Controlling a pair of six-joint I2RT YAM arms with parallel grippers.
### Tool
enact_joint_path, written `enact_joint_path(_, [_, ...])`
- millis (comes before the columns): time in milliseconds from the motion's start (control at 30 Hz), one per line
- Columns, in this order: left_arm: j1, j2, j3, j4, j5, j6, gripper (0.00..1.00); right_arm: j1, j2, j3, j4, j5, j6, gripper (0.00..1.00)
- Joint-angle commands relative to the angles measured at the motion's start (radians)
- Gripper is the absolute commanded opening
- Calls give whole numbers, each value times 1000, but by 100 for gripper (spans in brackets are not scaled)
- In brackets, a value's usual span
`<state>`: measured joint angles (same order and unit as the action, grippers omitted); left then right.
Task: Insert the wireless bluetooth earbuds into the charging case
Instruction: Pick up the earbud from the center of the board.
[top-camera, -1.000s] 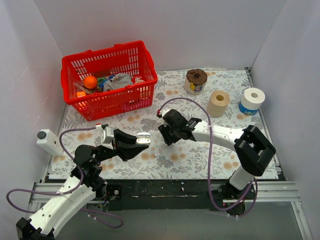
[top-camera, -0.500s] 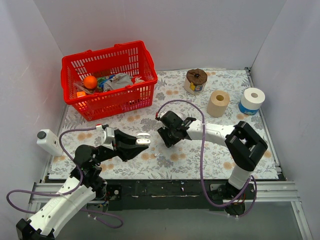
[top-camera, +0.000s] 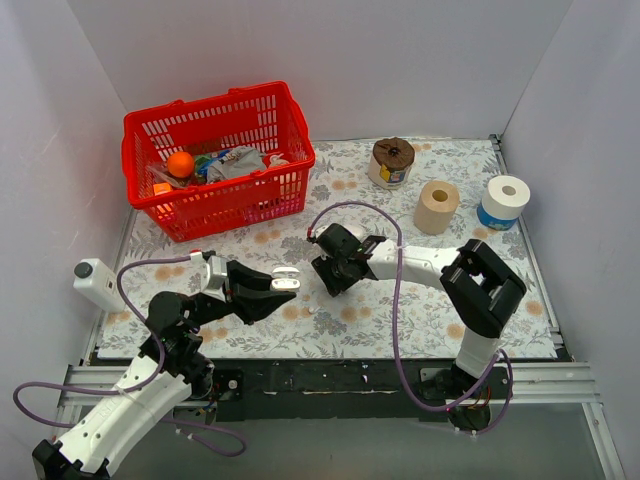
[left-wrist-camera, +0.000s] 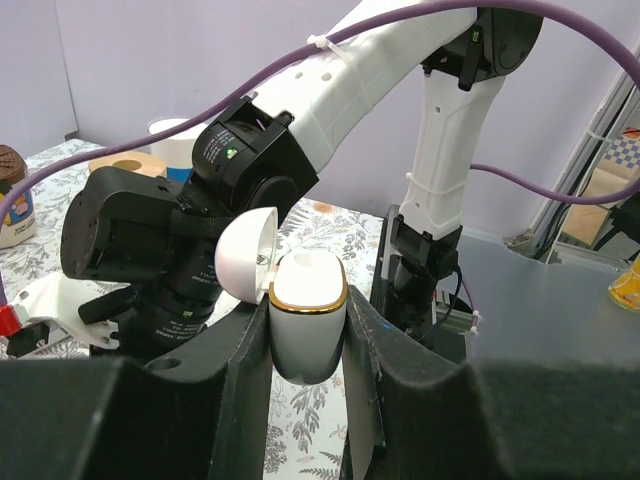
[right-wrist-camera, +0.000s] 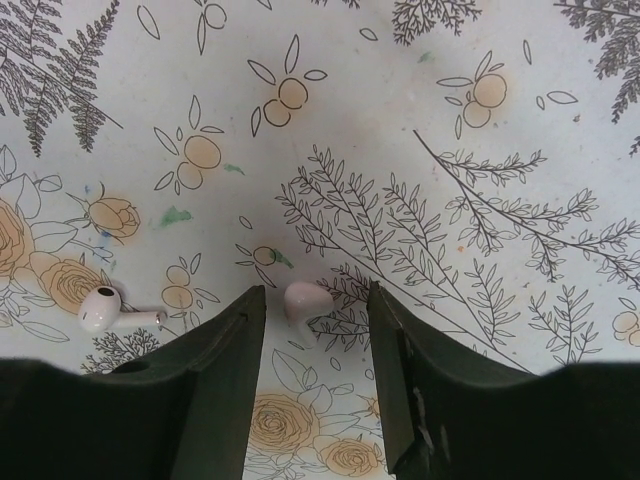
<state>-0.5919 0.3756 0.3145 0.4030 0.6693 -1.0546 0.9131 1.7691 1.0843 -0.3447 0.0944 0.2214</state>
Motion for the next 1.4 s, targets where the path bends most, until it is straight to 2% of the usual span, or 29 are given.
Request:
enact_joint_path(0, [0,-6,-12,-3,-7,-1,0,6,18,25,19,-12,1,53])
enact_joint_path(233, [1,-6,-14,-1,-8,-4,0,6,32,29,24,-18,-2,49])
enact_joint_path(367, [0,-10,-15,-3,-7,-5,0,6,35,31,15,-22,-2,40])
enact_joint_path(533, [0,-15,-17,-10,-7,-2,0,6,17,13,12,-21,-1,34])
enact_joint_path(600, [0,-14,-17,-10,-5,-4,0,6,12,9,7,-21,-1,26])
enact_joint_path(633, [0,-9,-17,-7,-4,-4,0,6,-5,6,6,-19,-1,17])
enact_joint_path(667, [0,-10,-15,-7,-5,-2,0,7,-19,9,4,-18,1,13])
enact_joint_path(833, [0,3,-11,0,-7,2,0,6,-69,26,-11,-1,1,3])
enact_joint_path(1200, [0,14,-9,5,-19,1,0,4,-94,17,7,22,4,1])
enact_joint_path(1367, [0,26,-15,46,-40,-1,0,-3,-224,86,-13,129,-5,1])
